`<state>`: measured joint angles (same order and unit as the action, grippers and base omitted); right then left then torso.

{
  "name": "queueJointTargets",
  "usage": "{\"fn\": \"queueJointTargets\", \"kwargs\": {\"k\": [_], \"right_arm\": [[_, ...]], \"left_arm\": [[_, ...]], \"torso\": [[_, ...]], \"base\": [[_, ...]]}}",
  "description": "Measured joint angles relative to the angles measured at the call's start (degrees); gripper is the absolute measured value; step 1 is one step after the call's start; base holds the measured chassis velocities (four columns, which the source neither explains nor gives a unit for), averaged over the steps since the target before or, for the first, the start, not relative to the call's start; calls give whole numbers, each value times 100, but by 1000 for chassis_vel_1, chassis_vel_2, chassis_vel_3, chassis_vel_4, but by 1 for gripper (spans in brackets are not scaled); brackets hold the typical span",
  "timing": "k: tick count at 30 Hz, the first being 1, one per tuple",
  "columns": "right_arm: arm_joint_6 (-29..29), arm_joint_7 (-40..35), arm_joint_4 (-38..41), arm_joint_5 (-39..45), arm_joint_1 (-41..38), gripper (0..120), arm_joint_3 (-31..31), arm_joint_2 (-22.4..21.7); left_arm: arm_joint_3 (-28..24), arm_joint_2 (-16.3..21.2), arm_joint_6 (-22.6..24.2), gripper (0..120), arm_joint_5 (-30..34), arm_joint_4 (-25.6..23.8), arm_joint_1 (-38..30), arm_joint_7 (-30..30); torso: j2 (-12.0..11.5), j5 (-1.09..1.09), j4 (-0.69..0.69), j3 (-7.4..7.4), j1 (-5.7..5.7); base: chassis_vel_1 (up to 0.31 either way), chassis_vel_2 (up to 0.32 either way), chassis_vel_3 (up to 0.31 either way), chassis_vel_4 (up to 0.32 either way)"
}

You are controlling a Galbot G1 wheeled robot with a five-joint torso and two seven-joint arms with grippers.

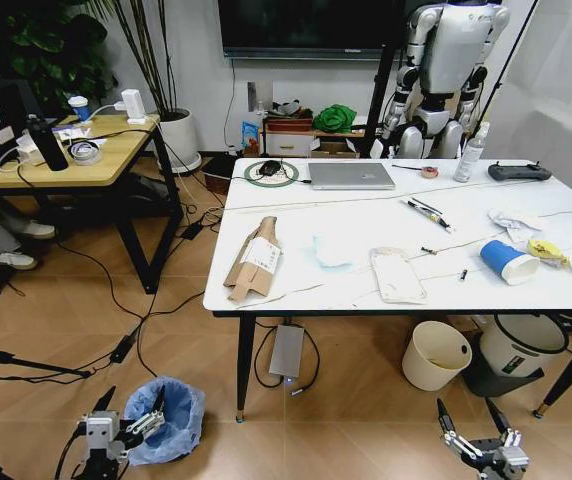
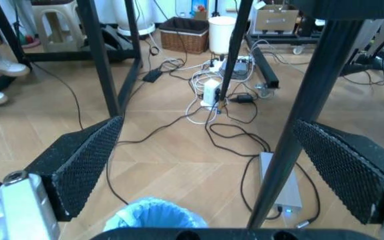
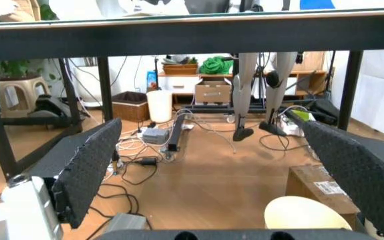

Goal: Pick up the trash bin and place the trash from the table into it.

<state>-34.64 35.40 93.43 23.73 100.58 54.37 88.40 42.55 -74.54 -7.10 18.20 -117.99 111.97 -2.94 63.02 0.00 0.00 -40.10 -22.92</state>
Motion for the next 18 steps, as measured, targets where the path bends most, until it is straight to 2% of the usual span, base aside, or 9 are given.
{"fn": "queueJointTargets", "kwargs": {"k": [18], "right_arm": [[-1, 1, 46, -23, -21, 100, -14, 92]], "left_arm": [[-22, 18, 45, 100, 16, -23, 6, 55]], "torso": [[-276, 0, 0, 142, 134]], "base": [[0, 0, 0, 0]]}}
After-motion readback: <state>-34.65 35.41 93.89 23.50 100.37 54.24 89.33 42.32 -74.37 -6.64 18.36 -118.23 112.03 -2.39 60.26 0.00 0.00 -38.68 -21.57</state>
